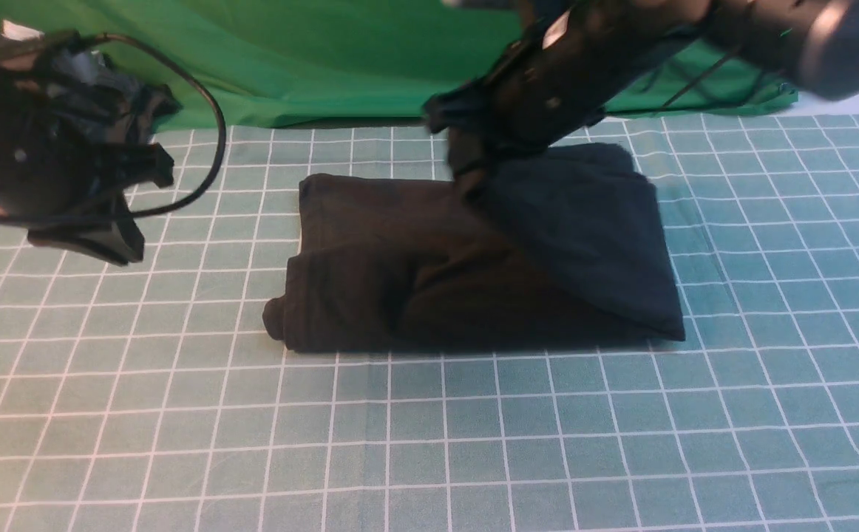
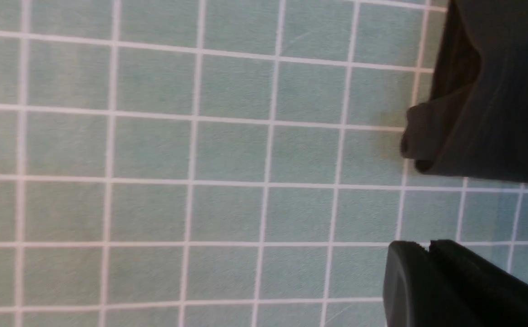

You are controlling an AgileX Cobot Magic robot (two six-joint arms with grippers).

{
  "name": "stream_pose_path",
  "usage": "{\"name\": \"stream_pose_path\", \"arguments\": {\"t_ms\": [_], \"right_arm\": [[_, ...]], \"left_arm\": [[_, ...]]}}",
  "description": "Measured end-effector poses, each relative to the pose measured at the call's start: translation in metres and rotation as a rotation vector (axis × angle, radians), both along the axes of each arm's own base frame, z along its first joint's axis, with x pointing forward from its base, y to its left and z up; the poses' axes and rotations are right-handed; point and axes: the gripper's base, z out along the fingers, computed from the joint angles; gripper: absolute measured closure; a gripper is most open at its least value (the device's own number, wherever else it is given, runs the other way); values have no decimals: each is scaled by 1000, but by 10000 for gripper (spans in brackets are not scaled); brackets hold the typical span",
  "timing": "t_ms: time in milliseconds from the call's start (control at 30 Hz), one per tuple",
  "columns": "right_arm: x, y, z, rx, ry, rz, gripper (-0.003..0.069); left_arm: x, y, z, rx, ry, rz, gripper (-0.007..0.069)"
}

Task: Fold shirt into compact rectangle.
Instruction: 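Fold the right end of the dark garment over onto its left end with the right gripper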

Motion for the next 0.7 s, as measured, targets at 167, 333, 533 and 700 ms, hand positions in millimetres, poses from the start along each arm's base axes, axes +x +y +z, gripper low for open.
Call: {"name": "stream_pose_path", "arguments": {"t_ms": [167, 333, 533, 700], "right_arm": [[-14, 46, -29, 31, 14, 56, 628], [-21, 76, -51, 52, 22, 83, 628], [-21, 96, -78, 119, 74, 33, 560], [-21, 102, -94, 130, 118, 18, 393]], "left_arm": [[-13, 3, -17, -1, -21, 29, 617], [-18, 6, -26, -1, 7, 34, 617], [-17, 5, -26, -9, 0, 28, 617], [-16, 5, -26, -13, -10, 31, 617]]}}
